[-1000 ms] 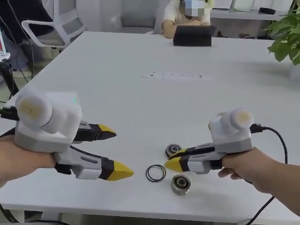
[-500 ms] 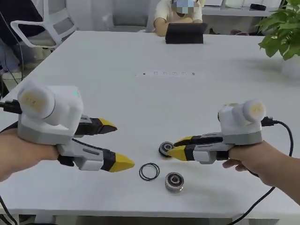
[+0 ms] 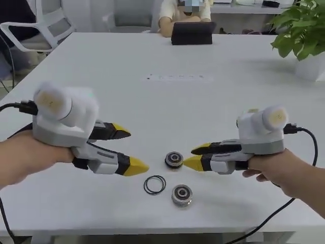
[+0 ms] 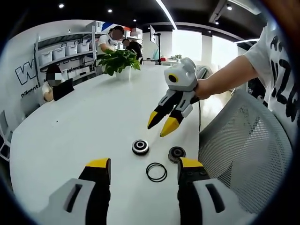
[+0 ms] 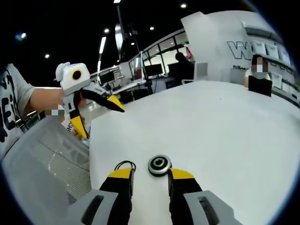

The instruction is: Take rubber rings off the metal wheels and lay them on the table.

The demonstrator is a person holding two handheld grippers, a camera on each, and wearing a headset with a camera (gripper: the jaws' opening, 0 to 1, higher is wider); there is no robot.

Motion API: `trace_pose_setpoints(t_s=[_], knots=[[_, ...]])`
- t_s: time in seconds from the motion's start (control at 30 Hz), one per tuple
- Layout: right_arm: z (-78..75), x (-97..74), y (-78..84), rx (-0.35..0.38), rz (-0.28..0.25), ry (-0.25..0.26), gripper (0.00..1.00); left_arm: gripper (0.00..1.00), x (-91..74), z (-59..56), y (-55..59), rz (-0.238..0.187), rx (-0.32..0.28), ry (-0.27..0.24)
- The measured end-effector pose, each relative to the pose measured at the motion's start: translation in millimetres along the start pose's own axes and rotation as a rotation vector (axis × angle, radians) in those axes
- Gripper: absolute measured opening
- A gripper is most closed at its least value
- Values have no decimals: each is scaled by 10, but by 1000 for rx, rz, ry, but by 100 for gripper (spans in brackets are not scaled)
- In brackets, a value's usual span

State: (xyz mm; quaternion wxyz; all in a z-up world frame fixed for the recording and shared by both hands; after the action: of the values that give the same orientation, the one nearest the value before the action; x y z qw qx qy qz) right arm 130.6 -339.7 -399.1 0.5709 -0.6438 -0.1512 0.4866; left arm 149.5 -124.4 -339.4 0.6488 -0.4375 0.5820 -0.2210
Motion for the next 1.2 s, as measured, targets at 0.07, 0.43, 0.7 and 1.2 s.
trace_pose_setpoints(t_s=[0.07,0.43,0.7,1.2], knots=[[-3,2,8,-4,6,3,27,53,40,22,-1,9,5,-1],[-32,65,60,-32,30,17,30,48,224,53,22,40,0,10],[-47,112,85,-43,43,19,31,46,372,64,28,57,2,20],[-102,169,158,-57,65,32,32,39,626,124,33,87,1,23]])
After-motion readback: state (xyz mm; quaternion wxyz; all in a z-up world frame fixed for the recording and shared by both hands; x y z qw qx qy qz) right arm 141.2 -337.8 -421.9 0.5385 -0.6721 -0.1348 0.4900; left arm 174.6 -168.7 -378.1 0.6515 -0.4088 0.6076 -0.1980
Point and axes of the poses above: the centre of the closed fingertips' face, and the gripper's own axes: x roughly forward along the fingers, z roughly to its left, y roughly out of its underside, the point moved 8 cm from there along -x, roughly backward along the fingers, and after that the axes turned 7 degrees about -x, right-handed, at the moved point
